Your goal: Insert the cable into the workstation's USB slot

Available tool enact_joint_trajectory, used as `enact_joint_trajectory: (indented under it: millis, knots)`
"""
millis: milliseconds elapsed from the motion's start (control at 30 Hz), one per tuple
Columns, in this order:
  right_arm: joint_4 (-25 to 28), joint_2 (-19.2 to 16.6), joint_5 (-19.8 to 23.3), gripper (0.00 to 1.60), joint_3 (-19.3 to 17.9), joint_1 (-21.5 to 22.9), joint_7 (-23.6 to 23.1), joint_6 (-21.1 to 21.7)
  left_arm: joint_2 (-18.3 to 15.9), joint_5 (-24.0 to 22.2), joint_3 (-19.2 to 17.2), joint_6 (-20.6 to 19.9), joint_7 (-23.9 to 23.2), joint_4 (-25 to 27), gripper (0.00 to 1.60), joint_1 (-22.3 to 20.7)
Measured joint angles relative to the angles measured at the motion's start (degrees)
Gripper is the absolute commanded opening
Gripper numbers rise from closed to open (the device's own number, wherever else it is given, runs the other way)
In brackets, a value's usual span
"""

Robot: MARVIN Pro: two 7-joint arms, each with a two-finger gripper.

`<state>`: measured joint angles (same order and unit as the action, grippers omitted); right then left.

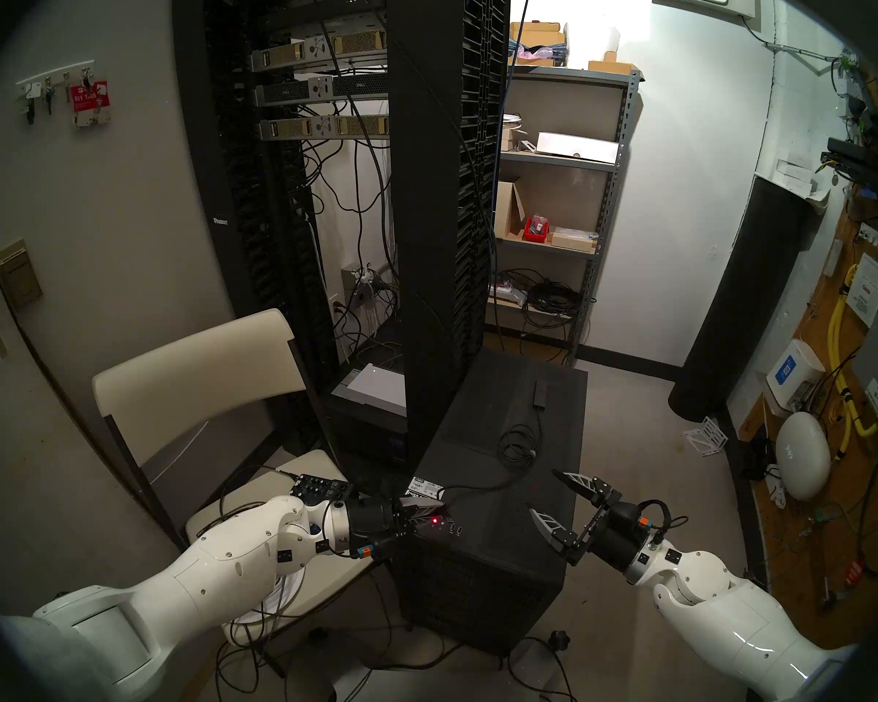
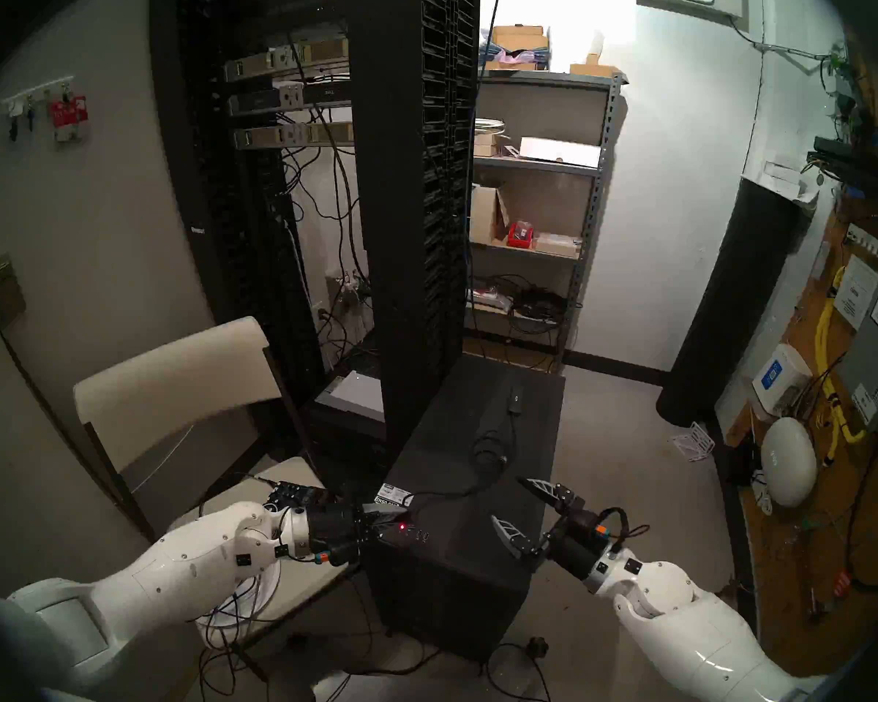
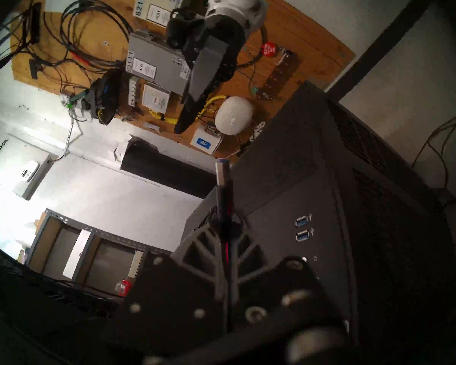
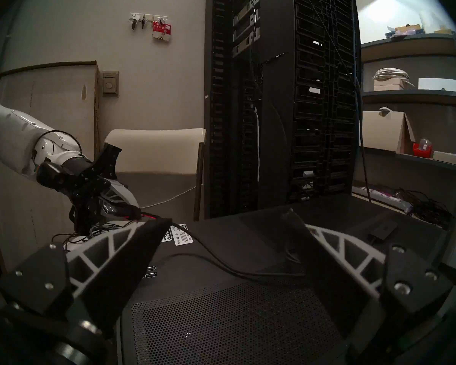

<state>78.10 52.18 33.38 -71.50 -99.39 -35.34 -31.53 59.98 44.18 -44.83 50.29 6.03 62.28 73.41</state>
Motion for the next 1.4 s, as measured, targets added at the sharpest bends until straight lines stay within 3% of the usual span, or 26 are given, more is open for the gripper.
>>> enact_joint_trajectory:
  millis: [333,567,867,1133,1400]
  knots:
    - [-0.03,0.01,0.00,1.60,0.00,0.00,0.00,0.00,0.66,-15.76,-1.11,-3.74,-8.45,2.79,0.00,2.86]
    - [-0.03,0.01,0.00,1.60,0.00,0.00,0.00,0.00,0.74,-25.98,-1.64,-9.59,-14.84,5.85,0.00,4.24]
    - [-0.03,0.01,0.00,1.60,0.00,0.00,-0.01,0.00,0.64,-40.38,-3.18,-21.17,-24.90,11.50,0.00,5.43]
    - [0.00,0.01,0.00,1.60,0.00,0.00,-0.01,0.00,-0.43,-46.81,-4.44,-30.46,-29.43,15.16,0.00,5.58]
    - [0.01,0.01,0.00,1.60,0.00,-0.01,0.00,0.01,-1.87,-48.59,-5.34,-33.66,-30.31,17.09,0.00,6.77]
